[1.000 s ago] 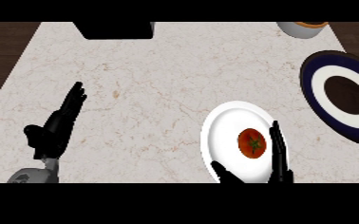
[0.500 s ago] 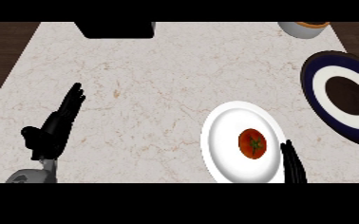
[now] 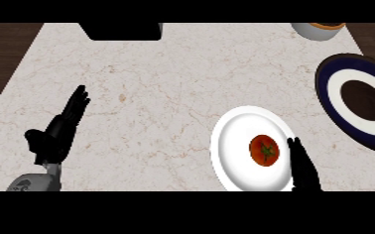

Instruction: Pick the tomato from the plate and place it in the plate

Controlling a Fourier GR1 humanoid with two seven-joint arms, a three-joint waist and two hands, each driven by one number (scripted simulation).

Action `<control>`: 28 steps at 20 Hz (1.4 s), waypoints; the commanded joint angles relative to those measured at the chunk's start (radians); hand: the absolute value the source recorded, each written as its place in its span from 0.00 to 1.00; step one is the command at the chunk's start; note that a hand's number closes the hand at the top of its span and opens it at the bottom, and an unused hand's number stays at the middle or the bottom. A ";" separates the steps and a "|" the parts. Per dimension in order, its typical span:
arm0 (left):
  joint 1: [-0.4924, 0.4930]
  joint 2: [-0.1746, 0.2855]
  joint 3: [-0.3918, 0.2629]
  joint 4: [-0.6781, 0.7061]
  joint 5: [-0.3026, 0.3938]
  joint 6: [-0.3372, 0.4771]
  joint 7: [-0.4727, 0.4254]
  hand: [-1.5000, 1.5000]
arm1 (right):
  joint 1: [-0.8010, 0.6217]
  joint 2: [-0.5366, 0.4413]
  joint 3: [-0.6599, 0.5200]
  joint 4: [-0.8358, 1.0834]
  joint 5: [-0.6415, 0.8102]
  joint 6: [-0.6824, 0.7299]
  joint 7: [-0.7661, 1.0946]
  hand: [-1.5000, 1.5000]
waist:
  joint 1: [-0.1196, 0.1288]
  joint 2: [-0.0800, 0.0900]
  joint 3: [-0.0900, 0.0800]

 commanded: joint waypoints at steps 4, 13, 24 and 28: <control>0.064 -0.027 -0.008 -0.094 -0.029 0.013 0.026 0.50 | -0.124 0.018 -0.063 0.133 0.033 0.113 0.097 0.00 | 0.007 -0.002 0.001; 0.011 -0.084 0.020 -0.101 -0.070 0.012 0.095 0.50 | -0.217 0.026 -0.149 0.283 -0.054 0.104 0.039 0.00 | 0.001 -0.001 0.002; 0.068 -0.121 0.051 -0.107 -0.123 -0.027 0.053 0.50 | -0.283 0.041 -0.196 0.397 -0.058 0.118 0.027 0.00 | 0.003 -0.002 0.001; 0.036 -0.087 0.090 -0.031 -0.128 -0.064 -0.001 0.50 | -0.309 0.035 -0.146 0.375 -0.054 0.183 0.001 1.00 | 0.002 -0.002 0.001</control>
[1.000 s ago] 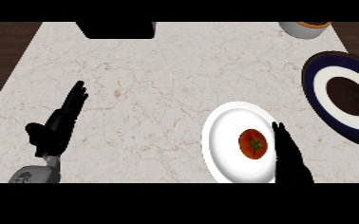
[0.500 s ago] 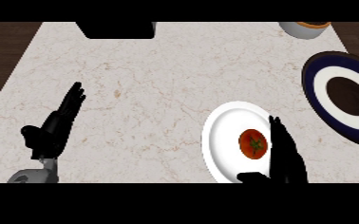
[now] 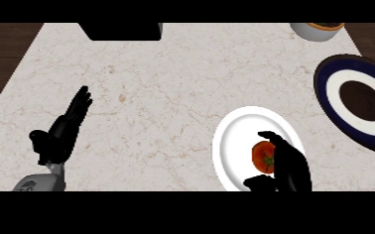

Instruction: Pick the tomato from the plate and place it in the plate

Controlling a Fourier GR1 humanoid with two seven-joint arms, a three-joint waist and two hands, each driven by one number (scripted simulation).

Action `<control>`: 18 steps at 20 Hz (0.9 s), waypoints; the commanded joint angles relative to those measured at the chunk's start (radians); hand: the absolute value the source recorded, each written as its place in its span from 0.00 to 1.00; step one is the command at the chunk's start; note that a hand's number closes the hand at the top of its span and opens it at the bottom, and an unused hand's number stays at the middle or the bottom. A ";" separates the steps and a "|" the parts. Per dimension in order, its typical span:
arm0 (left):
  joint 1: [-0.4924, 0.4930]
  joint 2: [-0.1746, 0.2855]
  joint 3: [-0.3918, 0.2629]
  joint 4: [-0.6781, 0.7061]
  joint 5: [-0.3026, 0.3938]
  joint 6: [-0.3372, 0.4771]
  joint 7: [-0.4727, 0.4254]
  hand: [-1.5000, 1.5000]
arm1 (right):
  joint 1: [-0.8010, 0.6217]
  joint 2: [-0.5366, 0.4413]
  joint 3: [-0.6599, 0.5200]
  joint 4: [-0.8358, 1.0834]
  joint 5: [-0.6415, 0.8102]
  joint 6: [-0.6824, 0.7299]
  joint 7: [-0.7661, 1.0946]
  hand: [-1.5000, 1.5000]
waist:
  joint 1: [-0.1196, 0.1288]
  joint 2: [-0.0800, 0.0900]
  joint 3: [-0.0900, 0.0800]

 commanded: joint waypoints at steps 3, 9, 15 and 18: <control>0.019 0.011 0.030 -0.095 0.011 -0.027 0.080 0.50 | -0.052 -0.015 -0.041 0.108 -0.033 -0.027 -0.112 1.00 | 0.004 0.004 0.006; 0.036 -0.011 0.035 -0.057 -0.017 -0.030 0.024 0.50 | -0.048 0.038 0.011 0.092 0.077 -0.124 -0.098 1.00 | 0.001 0.004 0.006; 0.046 -0.017 0.066 -0.043 0.007 0.001 0.029 0.50 | 0.179 -0.299 -0.417 0.054 -0.258 -0.171 -0.321 1.00 | -0.090 -0.005 0.013; 0.081 -0.001 0.071 -0.061 0.003 -0.003 0.017 0.50 | 0.215 -0.384 -0.577 0.138 -0.375 -0.197 -0.424 1.00 | -0.086 -0.013 0.017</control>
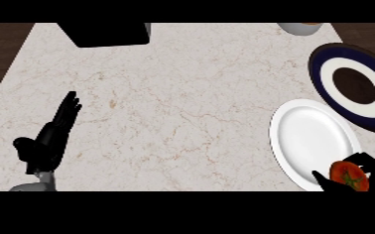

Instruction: Pick the tomato from the plate and place it in the plate

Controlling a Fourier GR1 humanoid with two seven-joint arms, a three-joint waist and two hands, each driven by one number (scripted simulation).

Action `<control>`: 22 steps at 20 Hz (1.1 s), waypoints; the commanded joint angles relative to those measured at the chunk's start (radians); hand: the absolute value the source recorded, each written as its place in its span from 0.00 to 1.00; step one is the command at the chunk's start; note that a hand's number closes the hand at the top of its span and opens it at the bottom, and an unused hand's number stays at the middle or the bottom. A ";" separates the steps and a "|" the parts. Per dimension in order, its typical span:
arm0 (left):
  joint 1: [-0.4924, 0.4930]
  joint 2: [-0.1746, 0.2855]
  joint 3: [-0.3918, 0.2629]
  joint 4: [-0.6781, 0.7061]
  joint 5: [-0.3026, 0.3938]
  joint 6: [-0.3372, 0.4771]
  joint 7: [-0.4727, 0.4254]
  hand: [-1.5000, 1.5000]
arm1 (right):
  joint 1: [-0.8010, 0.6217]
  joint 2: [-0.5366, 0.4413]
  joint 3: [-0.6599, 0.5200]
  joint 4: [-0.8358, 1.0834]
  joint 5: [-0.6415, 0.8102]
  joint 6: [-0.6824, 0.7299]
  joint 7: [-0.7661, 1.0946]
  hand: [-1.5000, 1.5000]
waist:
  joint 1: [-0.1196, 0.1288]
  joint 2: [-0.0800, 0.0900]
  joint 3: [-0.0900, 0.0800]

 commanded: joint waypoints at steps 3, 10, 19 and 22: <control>0.018 -0.001 0.014 0.007 -0.001 0.012 -0.012 0.50 | 0.106 -0.167 -0.312 0.102 -0.336 -0.013 -0.307 1.00 | -0.020 -0.005 0.003; -0.029 -0.013 -0.017 0.022 -0.020 -0.005 -0.014 0.50 | 0.171 -0.287 -0.595 0.300 -0.611 0.119 -0.709 1.00 | 0.038 0.007 -0.004; -0.084 -0.027 -0.022 0.038 -0.041 -0.001 0.010 0.50 | 0.088 -0.317 -0.763 0.399 -0.695 0.124 -0.867 1.00 | 0.064 0.012 -0.005; -0.054 -0.023 -0.018 0.072 -0.042 -0.038 -0.044 0.50 | 0.092 -0.350 -0.786 0.372 -0.706 0.198 -0.843 1.00 | 0.065 0.012 -0.005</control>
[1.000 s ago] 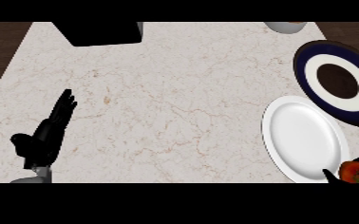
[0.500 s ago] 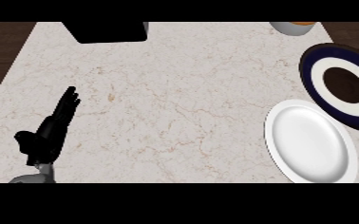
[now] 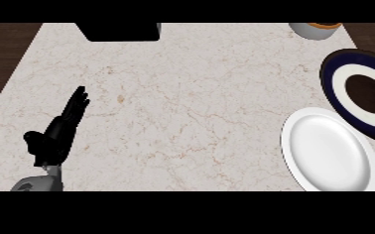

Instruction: Pick the tomato from the plate and place it in the plate

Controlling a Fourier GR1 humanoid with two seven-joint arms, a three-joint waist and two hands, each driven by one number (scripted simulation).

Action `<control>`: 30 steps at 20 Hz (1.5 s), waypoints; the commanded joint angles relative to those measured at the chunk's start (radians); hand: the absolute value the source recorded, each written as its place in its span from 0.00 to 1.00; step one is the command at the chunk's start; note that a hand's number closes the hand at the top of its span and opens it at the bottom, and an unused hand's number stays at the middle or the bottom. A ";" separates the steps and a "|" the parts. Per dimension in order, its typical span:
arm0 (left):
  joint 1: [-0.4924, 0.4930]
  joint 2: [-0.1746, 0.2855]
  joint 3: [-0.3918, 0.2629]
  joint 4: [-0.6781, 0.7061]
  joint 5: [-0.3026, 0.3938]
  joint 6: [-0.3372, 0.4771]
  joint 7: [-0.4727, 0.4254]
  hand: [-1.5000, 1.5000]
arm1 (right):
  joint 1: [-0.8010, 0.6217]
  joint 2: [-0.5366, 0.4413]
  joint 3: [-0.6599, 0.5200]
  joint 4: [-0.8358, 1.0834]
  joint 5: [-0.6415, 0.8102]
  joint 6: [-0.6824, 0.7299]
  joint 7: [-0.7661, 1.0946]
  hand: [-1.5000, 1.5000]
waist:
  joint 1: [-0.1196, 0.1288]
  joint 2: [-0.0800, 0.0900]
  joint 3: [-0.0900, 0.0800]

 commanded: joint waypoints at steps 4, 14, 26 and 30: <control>-0.002 0.014 0.026 0.037 0.006 -0.048 -0.039 0.50 | -0.095 -0.044 0.011 -0.060 0.042 0.030 0.115 1.00 | 0.012 0.002 -0.001; -0.024 -0.020 0.009 0.004 -0.025 -0.016 0.013 0.50 | -0.361 -0.125 0.173 -0.006 0.121 0.085 0.276 1.00 | 0.018 0.003 0.000; -0.011 -0.033 0.015 0.019 -0.035 -0.036 -0.015 0.50 | -0.762 -0.002 0.403 0.266 0.307 -0.100 0.336 1.00 | 0.027 0.005 0.000; -0.069 -0.006 0.039 0.014 -0.015 -0.046 0.058 0.50 | -0.804 0.047 0.320 0.309 0.196 -0.108 0.352 0.00 | 0.019 0.004 0.001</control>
